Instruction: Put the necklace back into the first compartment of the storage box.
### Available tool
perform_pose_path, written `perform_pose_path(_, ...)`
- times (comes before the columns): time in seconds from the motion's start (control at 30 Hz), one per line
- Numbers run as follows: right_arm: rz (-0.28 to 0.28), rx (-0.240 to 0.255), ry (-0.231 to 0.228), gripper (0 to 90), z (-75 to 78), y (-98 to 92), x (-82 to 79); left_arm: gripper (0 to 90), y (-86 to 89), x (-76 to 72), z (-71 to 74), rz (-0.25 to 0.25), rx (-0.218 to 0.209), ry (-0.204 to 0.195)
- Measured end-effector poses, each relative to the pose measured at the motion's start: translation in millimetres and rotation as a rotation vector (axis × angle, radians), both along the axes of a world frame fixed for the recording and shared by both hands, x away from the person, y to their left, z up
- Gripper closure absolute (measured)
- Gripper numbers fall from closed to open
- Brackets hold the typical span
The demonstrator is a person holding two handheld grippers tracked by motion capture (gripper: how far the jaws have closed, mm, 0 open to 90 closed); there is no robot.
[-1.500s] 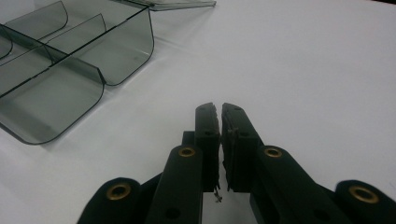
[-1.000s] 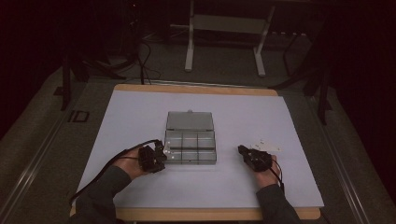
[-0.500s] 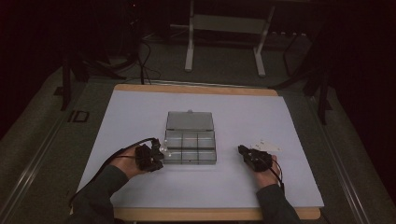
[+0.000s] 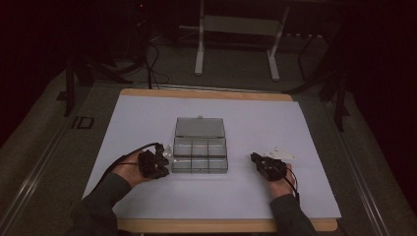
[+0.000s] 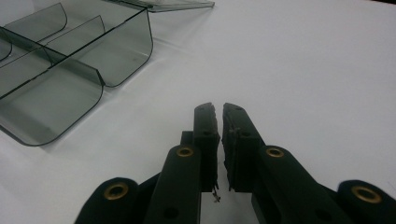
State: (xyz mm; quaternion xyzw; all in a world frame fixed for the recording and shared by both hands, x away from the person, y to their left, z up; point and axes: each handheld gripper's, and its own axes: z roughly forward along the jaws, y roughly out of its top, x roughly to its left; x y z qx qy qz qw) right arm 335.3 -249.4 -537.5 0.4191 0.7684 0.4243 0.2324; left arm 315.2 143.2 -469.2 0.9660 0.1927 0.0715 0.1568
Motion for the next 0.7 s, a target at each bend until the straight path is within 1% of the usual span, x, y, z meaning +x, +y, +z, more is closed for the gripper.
perform_pose_path(0.4,-0.001,0.001,-0.001,84.1,0.1,-0.1,-0.1,86.4,8.1,0.1,6.1,0.032,-0.029,-0.008)
perform_pose_path(0.7,-0.001,0.002,-0.001,83.9,0.1,-0.2,-0.1,86.3,10.6,3.1,10.4,0.048,-0.040,-0.019)
